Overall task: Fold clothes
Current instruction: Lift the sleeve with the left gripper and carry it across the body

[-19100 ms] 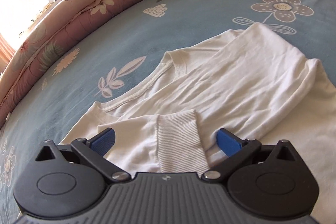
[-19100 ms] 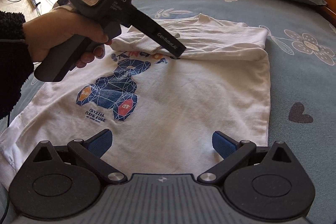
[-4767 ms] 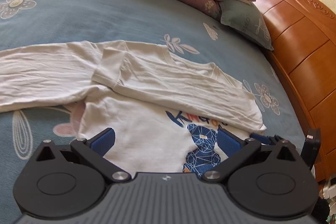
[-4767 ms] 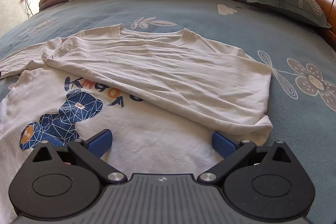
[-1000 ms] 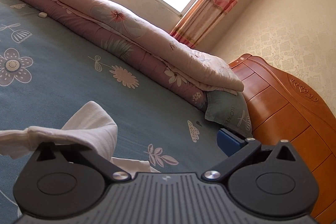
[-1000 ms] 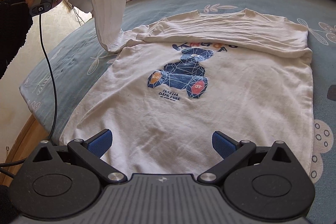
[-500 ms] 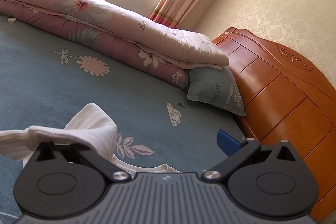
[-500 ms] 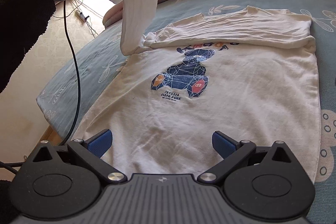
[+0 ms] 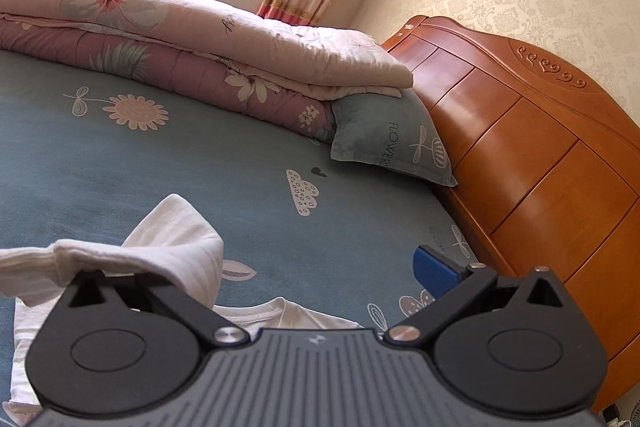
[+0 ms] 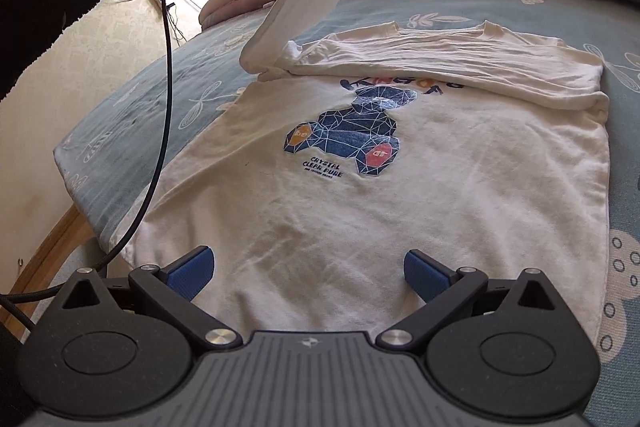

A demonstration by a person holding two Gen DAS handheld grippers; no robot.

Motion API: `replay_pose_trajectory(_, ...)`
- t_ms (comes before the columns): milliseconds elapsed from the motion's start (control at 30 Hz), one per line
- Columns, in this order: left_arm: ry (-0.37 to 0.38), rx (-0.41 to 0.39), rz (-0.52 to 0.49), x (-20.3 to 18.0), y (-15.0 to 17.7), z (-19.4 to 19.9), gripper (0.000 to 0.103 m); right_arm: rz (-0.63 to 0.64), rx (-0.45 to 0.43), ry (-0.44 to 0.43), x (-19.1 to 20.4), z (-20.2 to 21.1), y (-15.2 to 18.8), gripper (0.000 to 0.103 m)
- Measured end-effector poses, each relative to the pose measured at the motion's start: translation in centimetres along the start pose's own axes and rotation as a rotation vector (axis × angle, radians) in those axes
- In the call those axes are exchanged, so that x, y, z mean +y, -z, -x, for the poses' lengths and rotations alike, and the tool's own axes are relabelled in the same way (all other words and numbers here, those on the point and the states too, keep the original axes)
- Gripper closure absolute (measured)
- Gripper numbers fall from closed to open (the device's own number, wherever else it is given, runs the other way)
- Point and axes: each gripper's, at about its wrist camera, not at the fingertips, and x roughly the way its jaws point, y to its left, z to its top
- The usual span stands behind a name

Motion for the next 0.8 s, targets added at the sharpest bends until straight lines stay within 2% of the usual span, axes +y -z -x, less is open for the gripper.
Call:
replay_pose_trajectory(167,0.008,0.028,-0.072,-2.1,1.2,-1.9,0.001,-0.002,-0.005,-0.003,-0.1,0.1,0.2,0.0)
replay_pose_trajectory(367,-0.002,0.118,-0.15,-3.3,4.7,-5.1,0.001,0.003,-0.005,-0.001,0.0,0.1,0.3,0.0)
replay_pose_trajectory(600,-0.006,0.237,-0.137,-2.5,9.5,-8.6,0.001,0.006,-0.004,-0.002,-0.1,0.1,0.2,0.0)
replay_pose_trajectory(800,-0.008,0.269,-0.189,-3.0,11.8,-10.2,0.001,0.025,-0.002,0.005,0.1,0.0,0.4,0.0)
